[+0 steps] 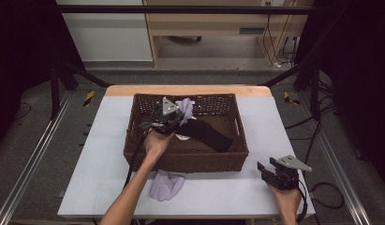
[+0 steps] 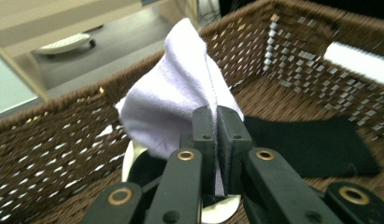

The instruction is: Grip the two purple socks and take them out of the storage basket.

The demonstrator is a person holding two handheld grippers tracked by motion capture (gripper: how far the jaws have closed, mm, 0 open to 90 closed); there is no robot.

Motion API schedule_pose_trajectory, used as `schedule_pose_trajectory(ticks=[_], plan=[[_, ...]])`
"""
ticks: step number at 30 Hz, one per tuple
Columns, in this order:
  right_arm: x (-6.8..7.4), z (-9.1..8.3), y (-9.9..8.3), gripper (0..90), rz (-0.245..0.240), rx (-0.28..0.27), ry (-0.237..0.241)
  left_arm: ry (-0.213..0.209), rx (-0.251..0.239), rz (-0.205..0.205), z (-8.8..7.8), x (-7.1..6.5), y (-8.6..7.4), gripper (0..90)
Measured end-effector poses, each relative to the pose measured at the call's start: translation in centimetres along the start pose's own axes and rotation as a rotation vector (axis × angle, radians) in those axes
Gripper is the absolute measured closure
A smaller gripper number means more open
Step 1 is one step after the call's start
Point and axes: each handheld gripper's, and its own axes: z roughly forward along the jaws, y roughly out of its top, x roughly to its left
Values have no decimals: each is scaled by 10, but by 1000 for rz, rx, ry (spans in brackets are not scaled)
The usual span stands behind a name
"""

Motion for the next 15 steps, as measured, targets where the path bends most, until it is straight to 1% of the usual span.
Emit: schedule_pose_trajectory(ticks=[1,2,4,5,7,9,11,15], plan=[[0,0,0,447,1,1,0,6,-11,0,-3,1,1,859],[0,0,0,447,0,1,1,0,-32,-10,-6,2,3,859],[0,0,0,448,-1,3,1,3,-63,-31,-12,3,6,860],[0,0,0,448,-1,2,0,2,-76,-32,-17,5,8,860],[0,0,0,448,0,0,0,0,-119,-45,-27,7,11,860],[0,0,0,448,2,0,-1,-13,-152,-63,-38,11,14,860],[0,0,0,448,2,-1,-1,-21,-171,-60,-50,12,15,860],[0,-1,0,448,0,1,-2,-42,-185,-41,-67,11,15,860]])
